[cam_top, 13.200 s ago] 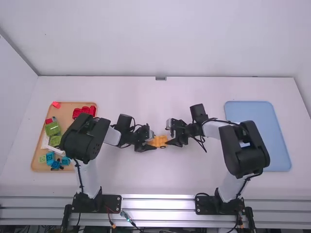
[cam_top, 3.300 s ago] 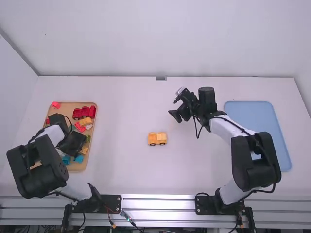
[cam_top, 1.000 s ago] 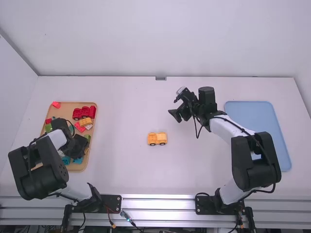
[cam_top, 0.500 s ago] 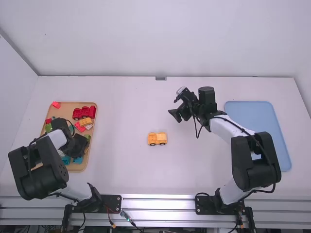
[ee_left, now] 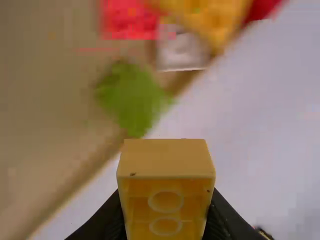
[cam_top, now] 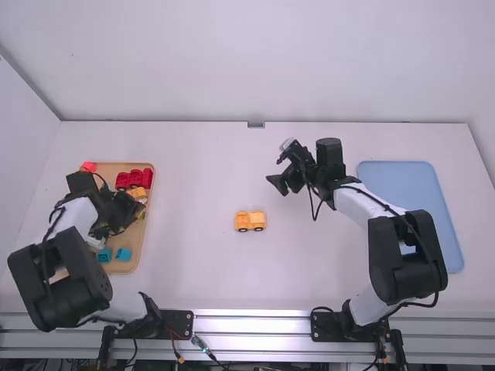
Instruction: Assemble lego blocks to make yellow taxi
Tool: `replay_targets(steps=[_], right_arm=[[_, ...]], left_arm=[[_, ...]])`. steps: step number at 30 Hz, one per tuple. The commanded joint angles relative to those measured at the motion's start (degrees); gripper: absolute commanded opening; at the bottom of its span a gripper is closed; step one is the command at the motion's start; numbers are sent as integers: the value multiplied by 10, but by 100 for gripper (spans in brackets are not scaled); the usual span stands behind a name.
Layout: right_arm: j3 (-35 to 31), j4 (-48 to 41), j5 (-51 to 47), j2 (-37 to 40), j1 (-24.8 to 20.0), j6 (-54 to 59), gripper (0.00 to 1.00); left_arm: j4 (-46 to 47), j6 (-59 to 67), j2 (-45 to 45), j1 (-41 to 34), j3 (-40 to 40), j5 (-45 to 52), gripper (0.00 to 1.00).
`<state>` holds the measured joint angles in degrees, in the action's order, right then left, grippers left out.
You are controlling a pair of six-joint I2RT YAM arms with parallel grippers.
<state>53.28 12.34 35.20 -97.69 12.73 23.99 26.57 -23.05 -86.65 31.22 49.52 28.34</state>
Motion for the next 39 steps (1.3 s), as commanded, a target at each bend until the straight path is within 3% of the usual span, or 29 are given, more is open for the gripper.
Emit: replay_targets(steps=[1,7,14,22,32,39], right_arm=[[14,17,79,3,1,-35,99],[14,111,192,3,1,-181,99],[14,200,224,3,24,-311,99],[14,250,369,3,43,-317,94],[15,248,479,3,28,-284,89],[15,247,454,3,51,-266,86]], left_arm=[[-11,101,30,-13,9,137,8],[-76,231,43,-80,6,268,8],[-183,313,26,-208,6,328,7],[-273,402,15,-348,6,327,8],[-294,527,9,-376,6,453,2],[-343,485,-17,-380,6,475,2]])
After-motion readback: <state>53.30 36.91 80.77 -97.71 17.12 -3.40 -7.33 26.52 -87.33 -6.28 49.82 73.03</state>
